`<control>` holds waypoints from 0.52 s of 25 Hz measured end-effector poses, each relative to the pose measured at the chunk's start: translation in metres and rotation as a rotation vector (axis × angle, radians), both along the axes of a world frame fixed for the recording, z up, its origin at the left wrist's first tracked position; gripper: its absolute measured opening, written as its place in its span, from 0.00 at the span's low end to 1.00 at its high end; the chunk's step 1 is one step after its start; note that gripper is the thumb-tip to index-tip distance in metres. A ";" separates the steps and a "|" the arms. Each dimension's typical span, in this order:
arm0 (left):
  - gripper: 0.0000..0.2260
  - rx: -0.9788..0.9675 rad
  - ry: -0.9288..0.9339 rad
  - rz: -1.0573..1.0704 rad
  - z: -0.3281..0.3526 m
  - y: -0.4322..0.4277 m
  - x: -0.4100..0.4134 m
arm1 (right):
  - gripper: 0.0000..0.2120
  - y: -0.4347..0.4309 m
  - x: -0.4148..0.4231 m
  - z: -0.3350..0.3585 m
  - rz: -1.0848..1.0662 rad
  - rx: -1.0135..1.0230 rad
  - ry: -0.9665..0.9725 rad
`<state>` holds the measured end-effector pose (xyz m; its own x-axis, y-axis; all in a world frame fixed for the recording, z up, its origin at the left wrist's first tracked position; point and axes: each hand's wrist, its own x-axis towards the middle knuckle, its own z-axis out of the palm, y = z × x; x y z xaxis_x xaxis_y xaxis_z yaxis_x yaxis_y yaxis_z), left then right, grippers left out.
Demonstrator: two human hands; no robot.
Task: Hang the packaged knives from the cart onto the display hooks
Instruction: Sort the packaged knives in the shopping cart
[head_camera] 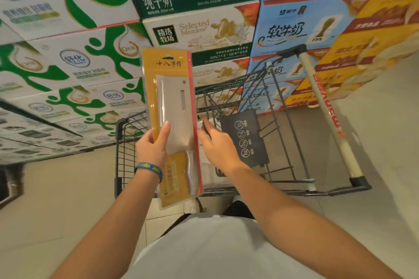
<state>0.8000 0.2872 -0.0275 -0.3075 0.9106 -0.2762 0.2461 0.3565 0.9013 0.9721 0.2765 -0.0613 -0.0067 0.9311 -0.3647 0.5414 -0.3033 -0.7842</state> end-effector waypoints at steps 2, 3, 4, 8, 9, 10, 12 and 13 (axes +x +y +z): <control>0.15 0.027 -0.004 0.011 0.003 -0.001 -0.001 | 0.31 0.001 0.005 0.002 0.003 0.018 -0.017; 0.16 0.034 -0.008 0.024 0.006 -0.001 0.002 | 0.33 0.002 0.008 0.005 0.001 0.059 -0.047; 0.17 0.036 -0.030 0.035 0.009 0.001 0.006 | 0.34 0.003 0.009 0.013 -0.028 0.098 -0.034; 0.19 -0.012 -0.465 -0.049 0.028 0.018 0.037 | 0.20 0.007 0.022 0.061 -0.241 0.045 0.549; 0.22 -0.043 -0.581 -0.104 0.033 0.023 0.048 | 0.15 0.008 0.031 0.069 -0.290 0.058 0.639; 0.22 -0.069 -0.616 -0.163 0.036 0.029 0.059 | 0.12 0.007 0.041 0.076 -0.337 0.101 0.656; 0.21 -0.094 -0.448 -0.213 0.036 0.038 0.078 | 0.07 0.000 0.065 0.085 -0.454 0.203 0.628; 0.21 -0.103 -0.297 -0.224 0.030 0.038 0.081 | 0.04 -0.006 0.077 0.084 -0.535 0.259 0.577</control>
